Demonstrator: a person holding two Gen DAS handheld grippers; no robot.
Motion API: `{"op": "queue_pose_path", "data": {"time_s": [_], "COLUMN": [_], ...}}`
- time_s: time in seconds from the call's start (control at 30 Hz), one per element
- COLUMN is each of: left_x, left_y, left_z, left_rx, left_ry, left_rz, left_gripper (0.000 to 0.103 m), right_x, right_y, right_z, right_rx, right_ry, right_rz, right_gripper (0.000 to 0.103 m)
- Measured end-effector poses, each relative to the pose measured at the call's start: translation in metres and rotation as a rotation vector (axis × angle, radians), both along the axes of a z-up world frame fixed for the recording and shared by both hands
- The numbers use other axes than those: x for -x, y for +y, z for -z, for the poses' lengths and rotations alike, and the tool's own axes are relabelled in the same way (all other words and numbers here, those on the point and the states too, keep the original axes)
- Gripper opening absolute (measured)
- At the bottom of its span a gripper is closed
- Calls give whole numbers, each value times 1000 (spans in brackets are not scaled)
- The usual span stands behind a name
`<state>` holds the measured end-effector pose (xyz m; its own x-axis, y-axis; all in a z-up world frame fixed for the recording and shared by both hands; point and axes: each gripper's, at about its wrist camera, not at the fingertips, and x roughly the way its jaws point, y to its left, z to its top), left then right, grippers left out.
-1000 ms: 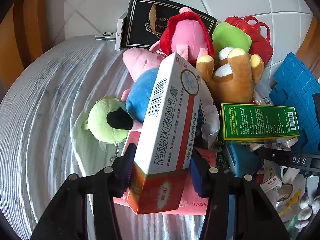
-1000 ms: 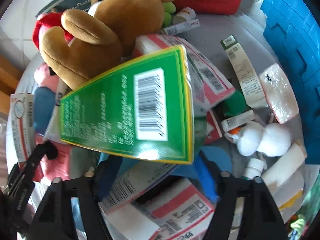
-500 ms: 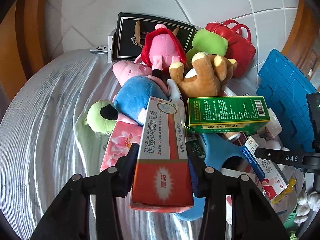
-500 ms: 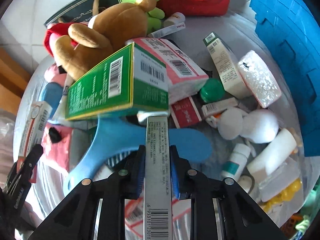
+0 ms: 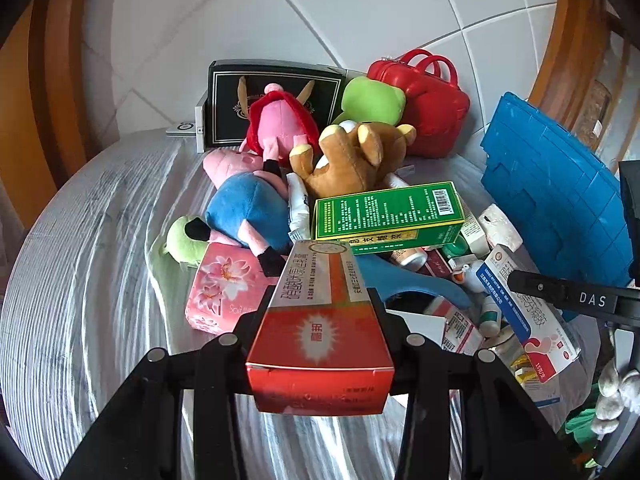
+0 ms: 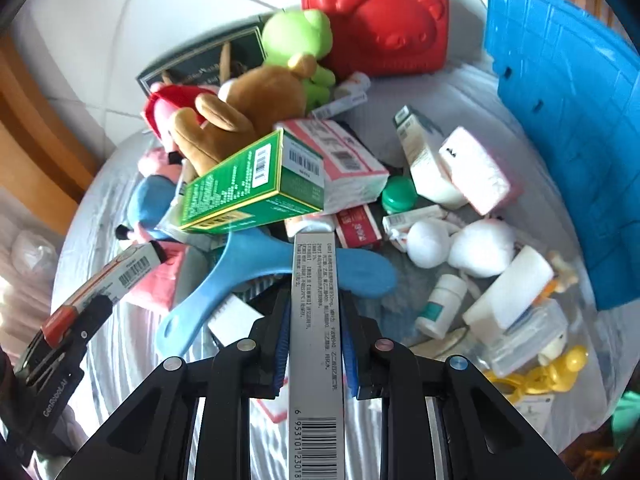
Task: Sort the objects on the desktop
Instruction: 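Grasp the red-white ointment box with left tool while right tool grasps a slim white box, then carry both boxes over the blue crate and release them inside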
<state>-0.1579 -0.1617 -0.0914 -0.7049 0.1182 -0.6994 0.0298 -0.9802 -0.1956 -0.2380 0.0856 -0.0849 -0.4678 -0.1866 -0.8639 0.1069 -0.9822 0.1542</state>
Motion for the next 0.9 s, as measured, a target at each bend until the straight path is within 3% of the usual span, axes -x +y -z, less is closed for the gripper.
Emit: {"op": "queue_pose_path", "data": {"time_s": [0.3,0.53,0.9], "left_x": [-22,-28,-9], "left_y": [37,80,214], "left_z": [-41,-76,-135], "left_rx": [57,97,113], "left_ry": [84,161,282], "left_rz": [30,48,113], "left_gripper": [41,41,41], "right_x": [-29,-44,-49], "right_y": [15,42,147], "right_z": [-26,-63,-139], "right_rx": [15,11,32], "right_ry": [78,193,378], "right_rz": [-43,-63,-48], "right_gripper": [22,22,22]}}
